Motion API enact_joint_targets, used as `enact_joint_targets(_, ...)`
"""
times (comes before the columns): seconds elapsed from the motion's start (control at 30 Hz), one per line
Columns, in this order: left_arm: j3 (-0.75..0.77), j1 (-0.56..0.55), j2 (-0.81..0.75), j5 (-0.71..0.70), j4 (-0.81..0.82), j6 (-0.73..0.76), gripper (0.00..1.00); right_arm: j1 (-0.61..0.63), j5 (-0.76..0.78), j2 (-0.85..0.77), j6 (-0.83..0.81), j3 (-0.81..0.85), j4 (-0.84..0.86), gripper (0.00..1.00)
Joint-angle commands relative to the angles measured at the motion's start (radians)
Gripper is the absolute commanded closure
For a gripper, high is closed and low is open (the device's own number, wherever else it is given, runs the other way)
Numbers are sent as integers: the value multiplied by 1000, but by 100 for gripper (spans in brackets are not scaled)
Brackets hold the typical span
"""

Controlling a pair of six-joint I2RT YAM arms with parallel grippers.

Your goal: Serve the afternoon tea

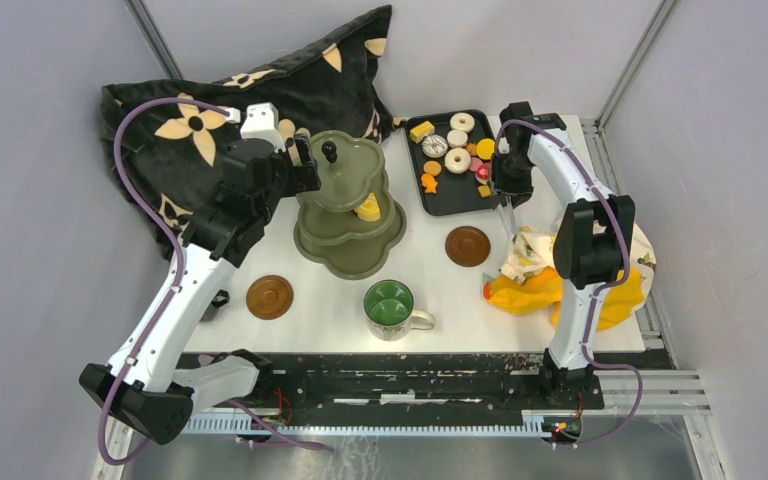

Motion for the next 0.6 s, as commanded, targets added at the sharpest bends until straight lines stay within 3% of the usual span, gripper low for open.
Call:
enact_joint_targets(0.0, -1, -3, 1, -15, 49, -4, 7, -4, 6, -22, -3, 38, 5, 53)
enact_joint_targets(0.17, -4, -3, -1, -13, 48, -4, 7, -21, -14, -80, 20, -23, 53, 53)
enact_joint_targets(0.57, -8, -2, -13, -5, 47, -11, 7, -136, -256, -187, 105, -187, 223, 52)
